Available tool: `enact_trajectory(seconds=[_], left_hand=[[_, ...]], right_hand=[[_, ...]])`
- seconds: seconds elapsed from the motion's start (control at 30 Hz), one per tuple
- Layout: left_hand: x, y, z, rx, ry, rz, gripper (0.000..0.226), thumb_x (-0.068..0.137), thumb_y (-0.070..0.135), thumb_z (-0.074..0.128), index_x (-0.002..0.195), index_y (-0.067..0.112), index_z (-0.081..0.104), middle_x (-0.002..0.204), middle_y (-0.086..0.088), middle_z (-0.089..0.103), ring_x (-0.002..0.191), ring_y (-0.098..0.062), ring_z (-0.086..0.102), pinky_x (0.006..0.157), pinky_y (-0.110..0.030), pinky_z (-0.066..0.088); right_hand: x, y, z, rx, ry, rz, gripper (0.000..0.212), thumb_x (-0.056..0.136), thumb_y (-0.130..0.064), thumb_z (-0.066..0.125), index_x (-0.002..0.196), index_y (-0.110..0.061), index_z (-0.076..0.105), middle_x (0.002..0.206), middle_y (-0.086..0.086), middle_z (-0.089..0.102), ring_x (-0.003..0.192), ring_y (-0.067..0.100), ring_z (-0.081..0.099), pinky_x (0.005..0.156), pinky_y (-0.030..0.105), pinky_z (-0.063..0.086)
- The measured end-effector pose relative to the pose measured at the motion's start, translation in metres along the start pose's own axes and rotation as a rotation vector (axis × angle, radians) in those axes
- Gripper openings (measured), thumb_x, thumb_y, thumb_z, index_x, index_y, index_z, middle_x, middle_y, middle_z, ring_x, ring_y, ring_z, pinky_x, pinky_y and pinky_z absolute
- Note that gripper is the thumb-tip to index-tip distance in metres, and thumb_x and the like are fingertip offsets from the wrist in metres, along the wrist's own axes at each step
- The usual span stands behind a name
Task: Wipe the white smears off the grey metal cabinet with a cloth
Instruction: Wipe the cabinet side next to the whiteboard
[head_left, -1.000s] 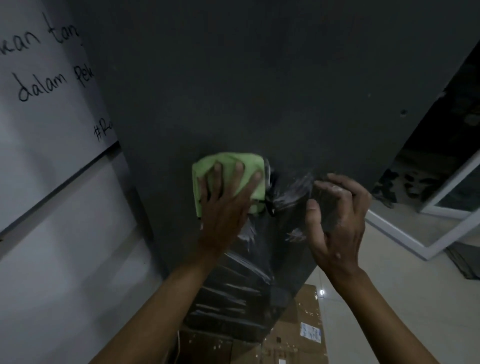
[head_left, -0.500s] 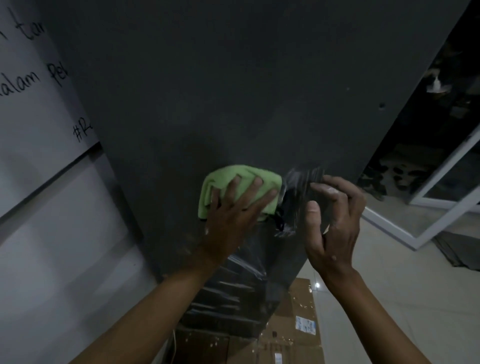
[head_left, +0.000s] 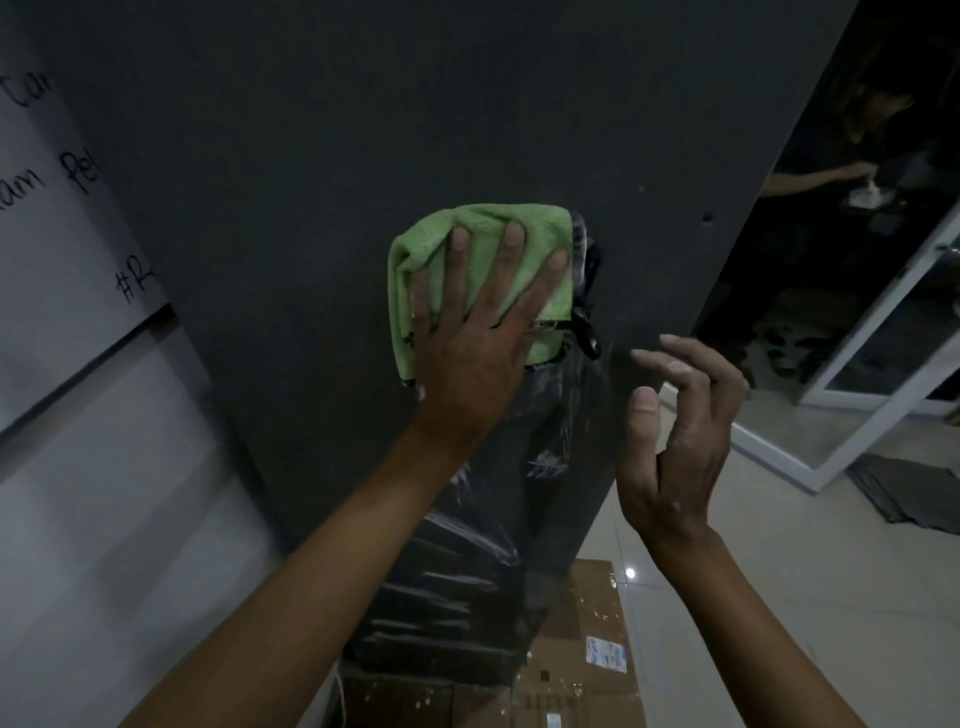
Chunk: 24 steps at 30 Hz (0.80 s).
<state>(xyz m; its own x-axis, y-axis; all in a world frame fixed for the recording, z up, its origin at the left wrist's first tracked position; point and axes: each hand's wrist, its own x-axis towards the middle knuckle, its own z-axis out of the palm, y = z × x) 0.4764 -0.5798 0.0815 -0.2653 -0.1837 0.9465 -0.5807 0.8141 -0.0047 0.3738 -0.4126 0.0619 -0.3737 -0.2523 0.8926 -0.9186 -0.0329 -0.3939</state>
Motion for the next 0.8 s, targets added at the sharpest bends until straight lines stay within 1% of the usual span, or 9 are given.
enact_trajectory(seconds=[0.07,0.17,0.3,0.4,0.47,0.57,0.63,0.73,0.8], left_hand=[[-0.015,0.001,0.005,0.012,-0.008,0.048,0.054,0.112,0.049,0.038,0.164,0.04,0.022,0.172,0.003,0.017,0.16,-0.033,0.005,0.127,-0.057,0.0],[-0.057,0.003,0.017,0.01,-0.05,0.124,0.055,0.112,0.048,0.04,0.164,0.043,0.023,0.175,0.008,0.011,0.162,-0.029,0.007,0.127,-0.058,0.008],[-0.104,0.004,0.027,-0.014,-0.194,0.176,0.054,0.111,0.052,0.037,0.163,0.045,0.023,0.175,0.01,0.006,0.162,-0.026,0.003,0.124,-0.058,0.004],[-0.095,0.003,0.024,0.0,-0.227,0.188,0.055,0.112,0.05,0.035,0.164,0.044,0.02,0.175,0.01,0.004,0.162,-0.025,0.0,0.125,-0.056,0.0],[-0.074,0.007,0.02,0.031,-0.176,0.182,0.06,0.111,0.046,0.043,0.165,0.042,0.018,0.176,0.009,0.002,0.162,-0.026,-0.002,0.126,-0.054,0.0],[-0.006,0.02,0.01,0.026,-0.054,0.075,0.055,0.113,0.044,0.031,0.166,0.038,0.014,0.174,0.004,0.007,0.162,-0.03,-0.008,0.127,-0.057,-0.002],[0.044,0.028,0.002,-0.035,0.016,-0.009,0.053,0.113,0.043,0.033,0.165,0.036,0.023,0.172,-0.001,0.019,0.161,-0.036,0.005,0.127,-0.06,0.004],[0.076,0.035,-0.006,0.006,0.11,-0.034,0.05,0.11,0.045,0.049,0.159,0.034,0.041,0.165,-0.005,0.041,0.154,-0.041,0.032,0.124,-0.062,0.019],[0.073,0.036,-0.006,0.027,0.127,-0.011,0.048,0.11,0.045,0.051,0.157,0.035,0.045,0.163,-0.004,0.044,0.152,-0.04,0.036,0.124,-0.061,0.021]], right_hand=[[-0.008,0.001,-0.001,-0.008,-0.031,0.031,0.035,0.103,-0.022,0.047,0.12,0.002,0.066,0.128,0.025,0.055,0.128,0.031,0.049,0.106,0.048,0.045],[-0.019,0.001,-0.002,-0.01,-0.062,0.038,0.035,0.102,-0.022,0.048,0.12,0.002,0.067,0.127,0.025,0.056,0.127,0.029,0.048,0.108,0.041,0.042],[-0.023,0.003,-0.005,-0.006,-0.081,0.048,0.036,0.102,-0.024,0.048,0.119,0.002,0.067,0.128,0.024,0.057,0.129,0.023,0.046,0.11,0.032,0.038],[-0.018,0.007,-0.005,0.003,-0.072,0.045,0.036,0.102,-0.025,0.048,0.119,0.001,0.067,0.128,0.024,0.056,0.13,0.023,0.046,0.111,0.031,0.036],[-0.013,0.009,-0.004,0.009,-0.056,0.035,0.037,0.103,-0.026,0.047,0.12,0.001,0.067,0.128,0.024,0.056,0.129,0.026,0.047,0.11,0.033,0.038],[-0.005,0.01,-0.003,0.026,-0.035,0.017,0.04,0.106,-0.03,0.045,0.12,0.0,0.067,0.128,0.023,0.056,0.129,0.025,0.047,0.11,0.035,0.039],[0.0,0.012,-0.001,0.043,-0.021,0.009,0.044,0.109,-0.036,0.042,0.121,-0.001,0.066,0.129,0.022,0.056,0.131,0.021,0.046,0.111,0.034,0.039],[0.004,0.016,-0.002,0.051,0.032,0.016,0.046,0.11,-0.042,0.038,0.122,-0.006,0.064,0.132,0.016,0.054,0.133,0.016,0.045,0.109,0.039,0.042],[0.003,0.019,-0.004,0.069,0.071,0.03,0.046,0.11,-0.043,0.037,0.122,-0.007,0.063,0.133,0.012,0.053,0.134,0.012,0.044,0.108,0.043,0.044]])
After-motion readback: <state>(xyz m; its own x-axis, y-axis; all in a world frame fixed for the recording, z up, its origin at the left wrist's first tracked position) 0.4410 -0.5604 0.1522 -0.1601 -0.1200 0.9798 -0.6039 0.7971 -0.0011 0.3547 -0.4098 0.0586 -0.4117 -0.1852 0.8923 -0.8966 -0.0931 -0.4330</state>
